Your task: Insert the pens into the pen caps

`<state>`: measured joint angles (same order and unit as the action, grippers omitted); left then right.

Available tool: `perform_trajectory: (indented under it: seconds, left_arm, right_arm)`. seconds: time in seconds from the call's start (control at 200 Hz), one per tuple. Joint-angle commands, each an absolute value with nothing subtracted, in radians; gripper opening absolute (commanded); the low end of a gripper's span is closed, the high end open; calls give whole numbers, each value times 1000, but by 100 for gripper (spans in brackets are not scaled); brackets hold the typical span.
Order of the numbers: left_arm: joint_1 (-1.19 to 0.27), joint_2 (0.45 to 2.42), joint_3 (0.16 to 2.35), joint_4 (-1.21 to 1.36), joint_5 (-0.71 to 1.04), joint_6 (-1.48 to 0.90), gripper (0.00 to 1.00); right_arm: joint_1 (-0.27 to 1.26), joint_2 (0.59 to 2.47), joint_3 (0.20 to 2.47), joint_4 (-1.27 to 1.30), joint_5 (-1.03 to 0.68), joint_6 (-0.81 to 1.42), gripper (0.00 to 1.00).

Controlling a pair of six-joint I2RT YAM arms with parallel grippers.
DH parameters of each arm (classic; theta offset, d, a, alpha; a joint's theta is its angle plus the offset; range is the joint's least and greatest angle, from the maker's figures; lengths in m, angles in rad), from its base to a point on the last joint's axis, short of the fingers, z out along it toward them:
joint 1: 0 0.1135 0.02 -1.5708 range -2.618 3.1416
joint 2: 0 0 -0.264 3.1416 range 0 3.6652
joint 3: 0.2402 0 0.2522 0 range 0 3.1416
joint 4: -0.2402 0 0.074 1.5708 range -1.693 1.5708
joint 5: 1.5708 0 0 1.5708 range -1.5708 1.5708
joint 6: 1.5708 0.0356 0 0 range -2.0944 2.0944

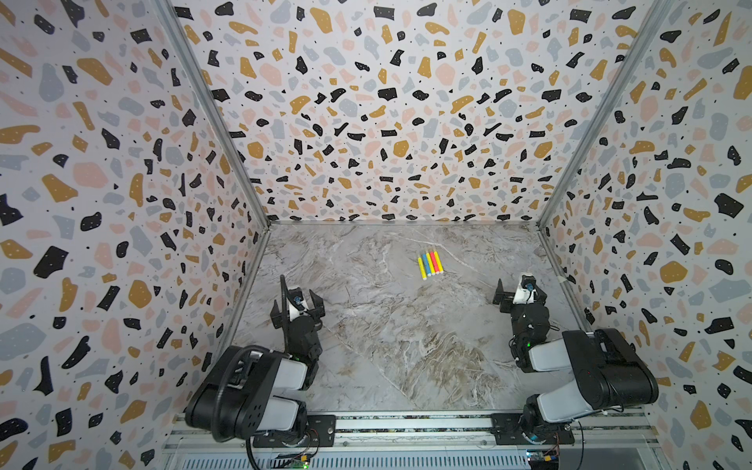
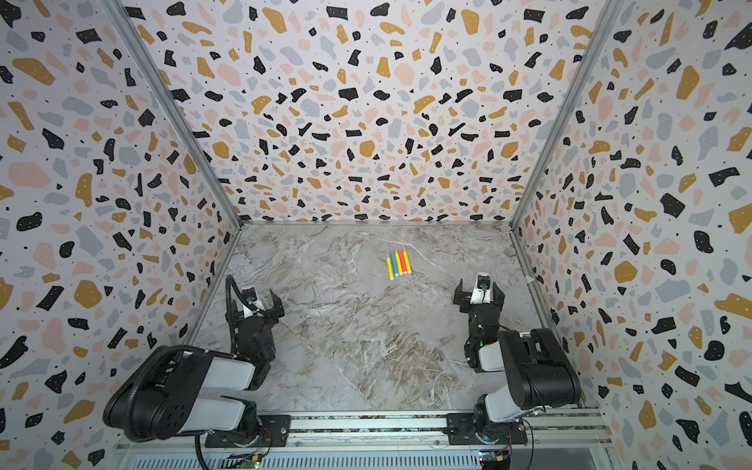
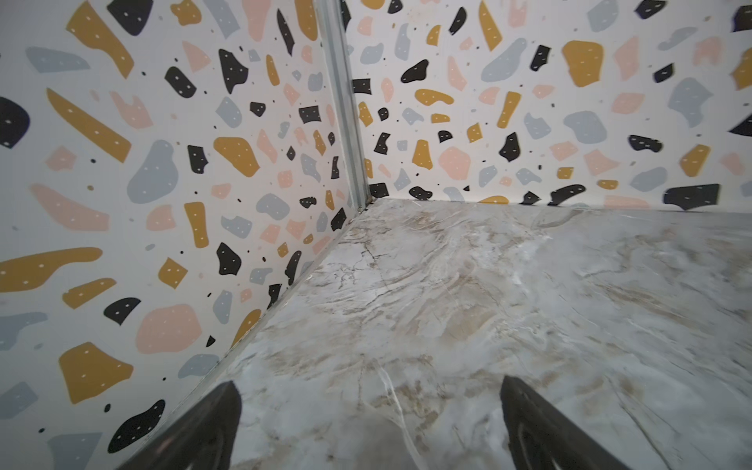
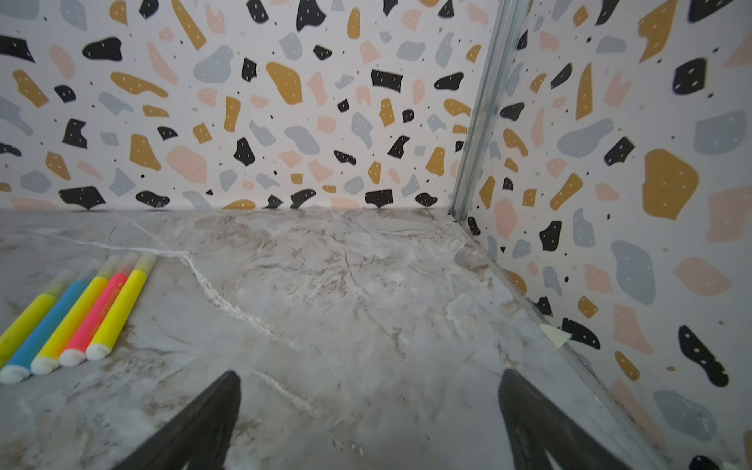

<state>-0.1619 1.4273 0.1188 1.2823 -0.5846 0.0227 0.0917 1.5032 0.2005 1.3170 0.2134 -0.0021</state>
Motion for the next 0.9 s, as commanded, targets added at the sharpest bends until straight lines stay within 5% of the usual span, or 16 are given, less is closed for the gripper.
perform_trajectory:
  seconds: [0.0, 0.265, 0.896]
  left_arm:
    - [-127, 1402, 186, 1161, -442, -28, 99]
    - [-114, 1426, 181, 1204, -432, -32, 99]
    - [-109, 1405, 166, 1210, -423, -35, 99]
  right_arm:
    - [96, 1484, 194, 1260, 188, 28, 99]
    - [160, 1489, 160, 1358, 285, -13, 99]
    - [98, 1483, 191, 1265, 209, 34, 99]
